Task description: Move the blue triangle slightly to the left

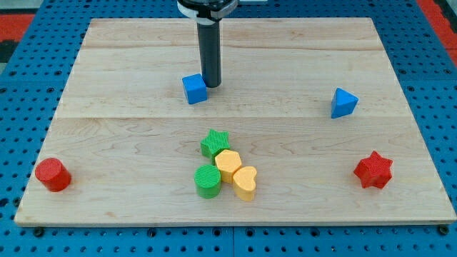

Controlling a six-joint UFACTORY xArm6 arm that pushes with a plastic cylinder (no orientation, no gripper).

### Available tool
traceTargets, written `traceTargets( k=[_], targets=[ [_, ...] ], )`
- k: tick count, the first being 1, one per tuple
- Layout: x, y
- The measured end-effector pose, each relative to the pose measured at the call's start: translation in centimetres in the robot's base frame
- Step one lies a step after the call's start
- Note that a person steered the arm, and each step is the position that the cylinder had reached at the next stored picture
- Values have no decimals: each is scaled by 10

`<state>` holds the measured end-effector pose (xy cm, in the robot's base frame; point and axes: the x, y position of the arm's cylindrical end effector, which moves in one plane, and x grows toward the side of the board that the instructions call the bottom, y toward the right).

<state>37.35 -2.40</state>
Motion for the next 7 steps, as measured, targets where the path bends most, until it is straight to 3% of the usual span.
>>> traceTargets(
  k=[1, 2, 3, 4, 5, 6, 7],
  targets=[
    [0, 84],
    [-3, 220],
    [43, 297],
    [64, 260],
    [18, 218],
    [5, 157],
    [0, 244]
  ],
)
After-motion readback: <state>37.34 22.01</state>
